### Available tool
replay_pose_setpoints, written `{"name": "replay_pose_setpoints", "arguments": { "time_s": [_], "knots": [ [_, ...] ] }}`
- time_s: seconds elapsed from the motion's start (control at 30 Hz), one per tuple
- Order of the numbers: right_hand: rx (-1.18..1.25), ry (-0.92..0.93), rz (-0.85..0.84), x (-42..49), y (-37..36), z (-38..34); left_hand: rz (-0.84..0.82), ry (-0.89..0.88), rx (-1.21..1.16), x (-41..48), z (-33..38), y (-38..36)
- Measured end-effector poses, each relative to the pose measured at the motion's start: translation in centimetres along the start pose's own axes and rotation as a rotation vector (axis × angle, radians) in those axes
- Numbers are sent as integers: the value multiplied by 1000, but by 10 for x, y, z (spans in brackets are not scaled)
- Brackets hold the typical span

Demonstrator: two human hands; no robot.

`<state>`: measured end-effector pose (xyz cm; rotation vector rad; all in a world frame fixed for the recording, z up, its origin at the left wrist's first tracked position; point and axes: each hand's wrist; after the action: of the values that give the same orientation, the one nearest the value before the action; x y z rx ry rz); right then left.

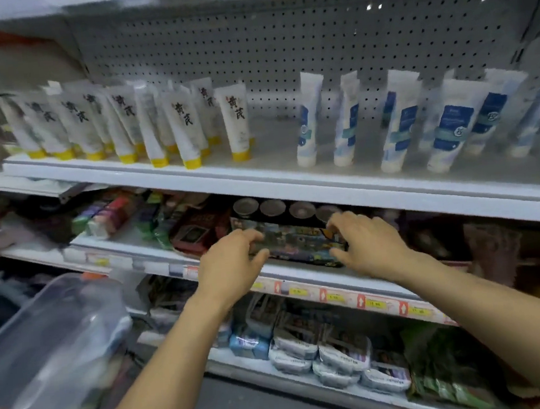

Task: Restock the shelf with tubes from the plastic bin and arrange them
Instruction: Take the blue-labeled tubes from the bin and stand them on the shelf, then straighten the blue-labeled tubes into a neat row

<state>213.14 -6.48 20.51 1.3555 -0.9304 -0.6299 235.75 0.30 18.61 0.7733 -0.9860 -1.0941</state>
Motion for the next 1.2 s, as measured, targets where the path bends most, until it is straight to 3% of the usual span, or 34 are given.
{"name": "replay_pose_setpoints", "arguments": {
  "time_s": [0.17, 0.47, 0.7, 0.97, 1.2],
  "knots": [
    [-7, 136, -125, 56, -44, -95, -56, 153, 41, -22, -112, 21],
    [128, 357, -307, 168, -137, -330, -183, 493, 29, -73, -361, 71],
    [149, 411, -504, 226, -209, -444, -235, 755, -184, -91, -496, 76],
    [168, 518, -612, 325, -304, -539, -185, 1057, -490, -77, -603, 14],
    [-9, 654, -808, 399, -466, -609, -159, 1289, -653, -44, -706, -98]
  ]
}}
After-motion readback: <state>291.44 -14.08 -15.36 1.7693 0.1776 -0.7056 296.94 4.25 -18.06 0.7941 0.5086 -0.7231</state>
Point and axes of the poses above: each hand's wrist, its own x-axis towards the middle knuckle, its own y-axis out of the back of the hand, z = x × y, and after that the axes turned 3 degrees about z, right-handed
